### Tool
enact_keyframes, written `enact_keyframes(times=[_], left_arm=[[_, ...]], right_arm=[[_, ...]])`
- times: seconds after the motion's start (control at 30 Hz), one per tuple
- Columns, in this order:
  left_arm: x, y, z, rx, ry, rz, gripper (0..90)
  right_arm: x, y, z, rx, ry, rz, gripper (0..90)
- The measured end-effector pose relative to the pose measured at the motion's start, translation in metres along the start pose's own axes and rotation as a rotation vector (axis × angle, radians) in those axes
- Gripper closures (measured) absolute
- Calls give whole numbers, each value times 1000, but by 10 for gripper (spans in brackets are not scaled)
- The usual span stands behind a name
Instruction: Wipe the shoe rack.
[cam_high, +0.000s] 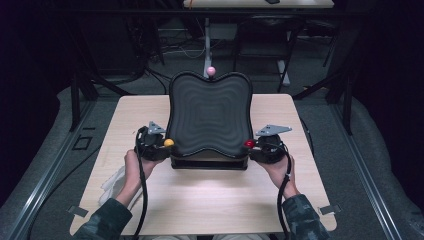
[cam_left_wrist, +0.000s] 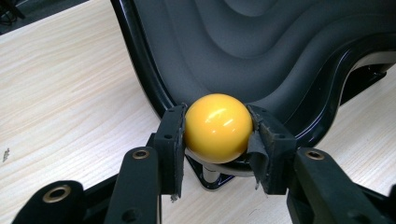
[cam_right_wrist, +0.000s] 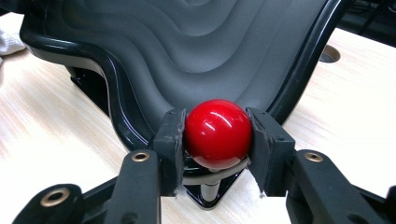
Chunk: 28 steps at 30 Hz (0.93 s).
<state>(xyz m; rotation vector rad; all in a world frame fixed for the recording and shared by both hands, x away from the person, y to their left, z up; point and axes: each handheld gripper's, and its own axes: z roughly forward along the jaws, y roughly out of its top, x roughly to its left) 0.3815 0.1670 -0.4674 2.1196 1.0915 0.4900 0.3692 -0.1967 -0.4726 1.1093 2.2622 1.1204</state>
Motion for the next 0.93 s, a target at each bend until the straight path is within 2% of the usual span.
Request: enact_keyframes(times=[0.03, 0.1, 0.23, 0.4, 0.47, 0.57, 0.6, 0.7, 0.8, 0.87, 0.9, 0.93], left_arm=[[1, 0, -1, 2, -4, -5, 559], [2, 0, -2, 20, -8, -12, 429], [4, -4, -8, 43, -11, -21, 190], [5, -14, -17, 47, -15, -44, 41], [5, -22, -20, 55, -17, -50, 9], [5, -33, -22, 75, -15, -47, 2], [5, -38, -23, 75, -16, -59, 2], [3, -51, -24, 76, -33, -83, 0], [2, -62, -21, 89, -51, -95, 0], [2, -64, -18, 104, -58, -90, 0], [2, -64, -16, 105, -58, -89, 0], [2, -64, -14, 107, -59, -86, 0]], right_arm=[[2, 0, 0, 5, -24, -5, 512], [3, -2, -1, 6, -22, 3, 430], [5, -8, -10, 18, -70, 33, 169], [1, -20, -22, 54, -97, 99, 4], [0, -25, -26, 84, -101, 103, 0], [-2, -33, -34, 84, -114, 109, 0], [-2, -36, -38, 94, -118, 110, 0], [-5, -48, -45, 66, -128, 135, 0], [-6, -60, -47, 61, -164, 127, 0], [-7, -66, -47, 74, -148, 131, 0], [-6, -68, -46, 81, -173, 122, 0], [-7, -68, -46, 77, -144, 122, 0]])
